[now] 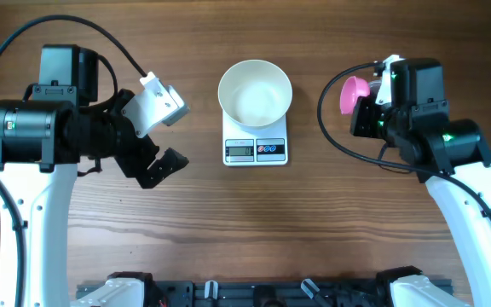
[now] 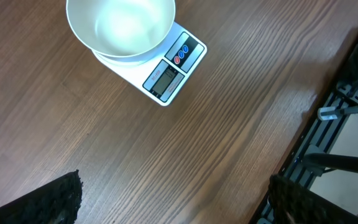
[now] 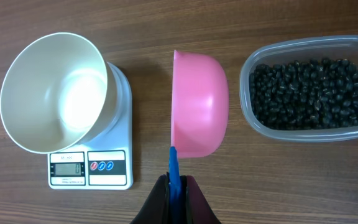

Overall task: Scoop item into bowl and weigh 150g on scale
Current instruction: 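Withdraw the left gripper and hold the scoop above the bean tub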

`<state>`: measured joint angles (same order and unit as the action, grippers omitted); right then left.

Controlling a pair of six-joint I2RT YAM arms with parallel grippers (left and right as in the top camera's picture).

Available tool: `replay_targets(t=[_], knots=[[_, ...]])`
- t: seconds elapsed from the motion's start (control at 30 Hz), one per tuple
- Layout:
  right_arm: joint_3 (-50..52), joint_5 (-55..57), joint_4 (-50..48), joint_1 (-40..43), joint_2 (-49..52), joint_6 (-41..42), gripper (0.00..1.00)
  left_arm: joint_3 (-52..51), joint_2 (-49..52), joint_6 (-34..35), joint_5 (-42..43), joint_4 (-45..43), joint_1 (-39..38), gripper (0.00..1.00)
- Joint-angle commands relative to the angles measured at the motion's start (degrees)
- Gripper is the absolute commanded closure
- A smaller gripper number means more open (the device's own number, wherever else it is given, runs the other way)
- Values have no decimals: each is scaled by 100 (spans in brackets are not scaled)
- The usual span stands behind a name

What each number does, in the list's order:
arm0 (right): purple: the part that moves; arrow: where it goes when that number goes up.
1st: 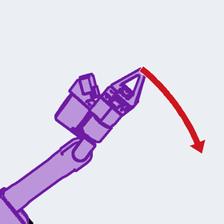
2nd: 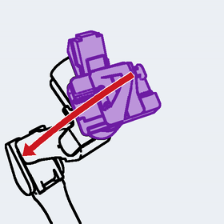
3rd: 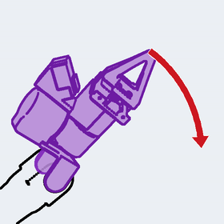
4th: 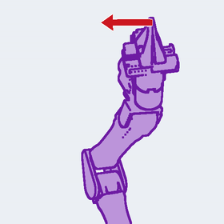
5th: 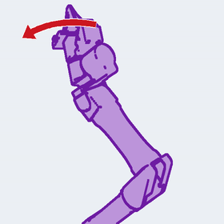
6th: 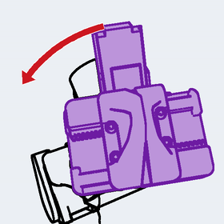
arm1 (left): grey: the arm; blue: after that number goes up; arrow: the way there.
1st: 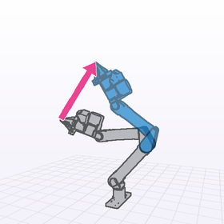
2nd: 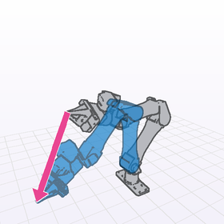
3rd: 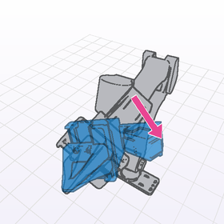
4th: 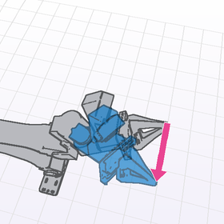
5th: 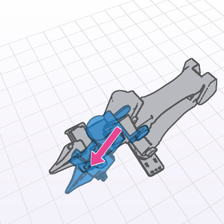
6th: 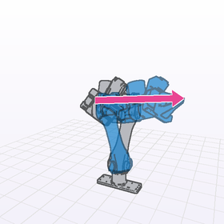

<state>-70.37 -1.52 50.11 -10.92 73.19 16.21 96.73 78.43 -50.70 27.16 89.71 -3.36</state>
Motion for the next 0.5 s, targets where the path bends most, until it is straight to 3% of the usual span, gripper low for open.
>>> replay_targets(t=[0.0, 0.47], knots=[[-120, -114, -66, 31, -2, -232, 96, 63, -52, 66, 157, 13, 37, 0], [-122, -157, 59, 31, -68, -667, 96, 63, -52, 310, 378, -15, 37, 0]])
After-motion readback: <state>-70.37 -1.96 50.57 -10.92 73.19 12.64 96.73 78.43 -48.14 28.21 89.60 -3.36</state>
